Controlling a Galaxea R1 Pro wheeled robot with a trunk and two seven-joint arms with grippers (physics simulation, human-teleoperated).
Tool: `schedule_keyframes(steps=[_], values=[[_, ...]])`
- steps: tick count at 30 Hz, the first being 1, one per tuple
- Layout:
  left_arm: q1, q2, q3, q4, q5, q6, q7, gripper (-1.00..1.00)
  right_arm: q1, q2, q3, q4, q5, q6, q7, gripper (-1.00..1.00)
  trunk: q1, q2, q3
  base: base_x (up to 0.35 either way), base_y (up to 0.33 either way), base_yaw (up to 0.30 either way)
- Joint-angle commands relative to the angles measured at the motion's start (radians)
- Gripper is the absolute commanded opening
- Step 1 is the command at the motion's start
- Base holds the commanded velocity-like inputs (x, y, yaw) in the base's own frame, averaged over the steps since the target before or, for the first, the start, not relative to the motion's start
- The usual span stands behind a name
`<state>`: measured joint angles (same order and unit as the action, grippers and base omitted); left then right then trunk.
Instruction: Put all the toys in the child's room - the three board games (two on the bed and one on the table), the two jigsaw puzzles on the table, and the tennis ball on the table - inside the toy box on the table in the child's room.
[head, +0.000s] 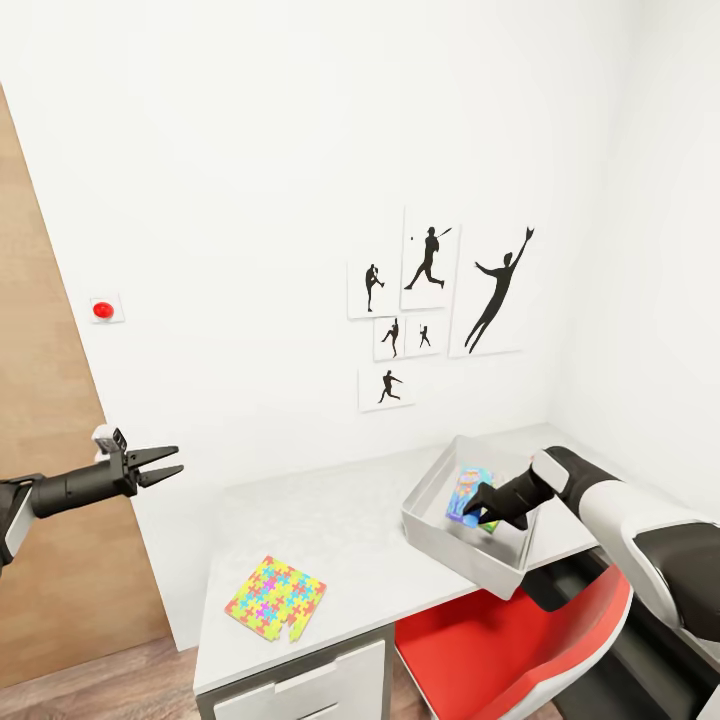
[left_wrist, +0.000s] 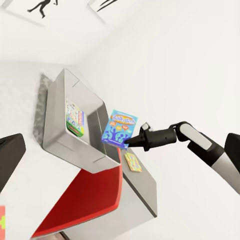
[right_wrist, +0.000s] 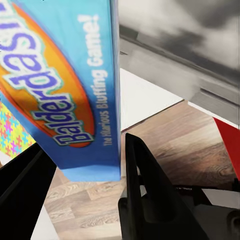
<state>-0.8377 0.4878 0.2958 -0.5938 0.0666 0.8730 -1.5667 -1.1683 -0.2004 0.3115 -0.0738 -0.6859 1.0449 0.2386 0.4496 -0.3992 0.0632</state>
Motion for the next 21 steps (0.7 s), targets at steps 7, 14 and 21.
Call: schedule_keyframes(steps=[7, 14, 21], values=[[0.005, 0.000, 0.000, 0.000, -0.002, 0.011, -0.004, 1.00, -0.001, 0.001, 0.008, 0.010, 0.000, 0.002, 0.005, -1.00, 0.000, -0.001, 0.000, 0.000, 0.000, 0.000], [0.008, 0.000, 0.000, 0.000, -0.002, 0.011, -0.004, 1.00, -0.001, 0.005, 0.008, 0.011, 0.001, 0.002, 0.004, -1.00, 0.000, -0.001, 0.000, 0.000, 0.000, 0.000], [0.008, 0.000, 0.000, 0.000, -0.001, 0.011, -0.004, 1.00, -0.002, -0.002, 0.006, 0.010, 0.002, 0.002, 0.014, -1.00, 0.000, -0.001, 0.000, 0.000, 0.000, 0.000]])
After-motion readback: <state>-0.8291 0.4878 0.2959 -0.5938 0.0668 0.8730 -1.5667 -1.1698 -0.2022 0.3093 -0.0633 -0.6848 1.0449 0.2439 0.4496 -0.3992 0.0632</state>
